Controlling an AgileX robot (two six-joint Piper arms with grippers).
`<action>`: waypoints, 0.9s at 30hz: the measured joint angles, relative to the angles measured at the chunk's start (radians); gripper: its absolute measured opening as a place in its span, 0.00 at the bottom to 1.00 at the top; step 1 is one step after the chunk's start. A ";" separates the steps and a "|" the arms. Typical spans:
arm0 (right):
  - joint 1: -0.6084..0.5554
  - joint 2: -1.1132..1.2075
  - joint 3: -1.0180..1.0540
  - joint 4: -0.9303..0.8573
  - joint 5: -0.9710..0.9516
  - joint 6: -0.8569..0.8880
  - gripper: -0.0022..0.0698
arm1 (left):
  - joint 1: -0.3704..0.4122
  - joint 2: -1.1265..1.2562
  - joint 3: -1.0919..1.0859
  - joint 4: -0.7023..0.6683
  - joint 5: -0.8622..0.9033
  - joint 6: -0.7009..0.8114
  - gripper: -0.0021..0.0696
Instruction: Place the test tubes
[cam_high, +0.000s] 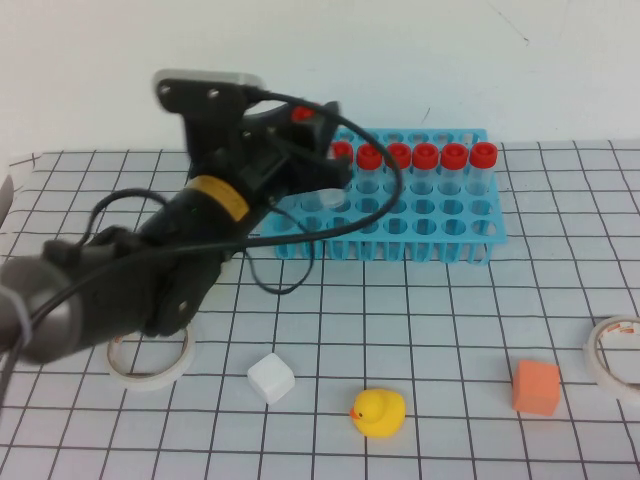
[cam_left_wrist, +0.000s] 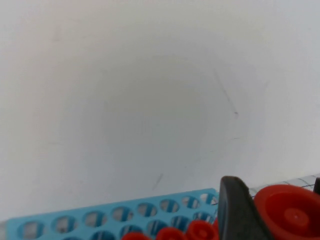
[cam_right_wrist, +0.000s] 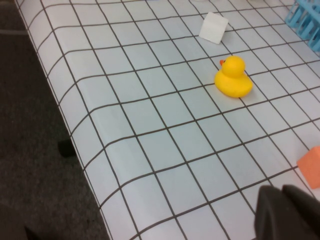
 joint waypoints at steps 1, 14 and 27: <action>0.000 0.000 0.000 0.000 0.000 0.000 0.03 | 0.002 0.018 -0.023 0.026 0.000 -0.017 0.39; 0.000 0.000 0.000 0.000 0.000 0.000 0.03 | 0.004 0.193 -0.193 0.143 -0.002 0.077 0.39; 0.000 0.000 0.000 0.000 0.000 0.000 0.03 | 0.026 0.268 -0.196 0.073 -0.049 0.196 0.39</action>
